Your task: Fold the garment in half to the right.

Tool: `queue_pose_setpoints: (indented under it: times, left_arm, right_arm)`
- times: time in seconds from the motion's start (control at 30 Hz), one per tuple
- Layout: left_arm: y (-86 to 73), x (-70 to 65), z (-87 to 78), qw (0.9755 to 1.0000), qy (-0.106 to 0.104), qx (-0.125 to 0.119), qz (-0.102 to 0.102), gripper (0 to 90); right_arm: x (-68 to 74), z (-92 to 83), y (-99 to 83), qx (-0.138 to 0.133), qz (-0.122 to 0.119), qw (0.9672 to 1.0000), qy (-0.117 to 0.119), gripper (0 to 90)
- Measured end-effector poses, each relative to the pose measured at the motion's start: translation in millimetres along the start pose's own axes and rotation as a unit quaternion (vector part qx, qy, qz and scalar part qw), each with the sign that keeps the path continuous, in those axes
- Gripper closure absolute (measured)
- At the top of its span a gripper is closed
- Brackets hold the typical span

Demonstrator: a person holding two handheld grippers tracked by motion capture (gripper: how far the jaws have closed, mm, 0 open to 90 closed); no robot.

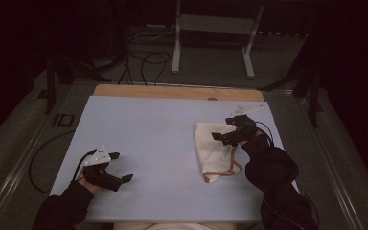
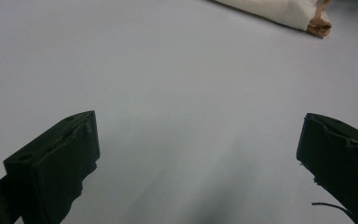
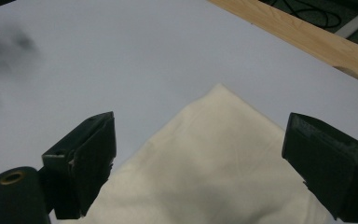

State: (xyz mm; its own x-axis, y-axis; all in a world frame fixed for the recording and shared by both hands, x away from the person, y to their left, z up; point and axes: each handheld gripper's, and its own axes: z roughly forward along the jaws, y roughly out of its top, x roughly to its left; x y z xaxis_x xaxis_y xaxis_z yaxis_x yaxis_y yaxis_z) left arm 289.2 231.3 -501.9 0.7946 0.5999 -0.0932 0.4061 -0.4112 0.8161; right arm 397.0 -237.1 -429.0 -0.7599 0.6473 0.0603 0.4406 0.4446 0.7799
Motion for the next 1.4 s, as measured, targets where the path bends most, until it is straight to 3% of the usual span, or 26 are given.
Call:
queue_pose_setpoints:
  times: [0.2,0.53,0.9,1.17,1.4]
  left_arm:
    - [-0.4,-0.1,-1.4,1.0000,0.001,0.000,0.001,0.0]
    - [0.3,0.0,-2.6,1.0000,0.002,0.000,0.003,0.0]
    - [1.2,-0.8,-3.2,1.0000,0.002,-0.004,0.004,0.0]
    - [1.5,-1.1,-3.5,1.0000,0.002,-0.003,0.007,0.0]
    - [1.2,-1.3,-2.9,1.0000,0.003,-0.001,0.009,0.0]
  right_arm:
    - [6.2,-10.8,-14.4,-0.005,-0.008,0.9999,-0.005,9.8]
    - [15.1,-29.3,-46.4,-0.019,0.001,0.9997,-0.016,9.8]
    - [21.0,-35.3,-87.4,-0.029,0.029,0.9991,-0.002,9.8]
    - [27.1,-37.0,-111.4,-0.026,0.029,0.9992,-0.001,9.8]
    - [37.9,-40.3,-130.1,-0.040,0.032,0.9986,-0.007,9.8]
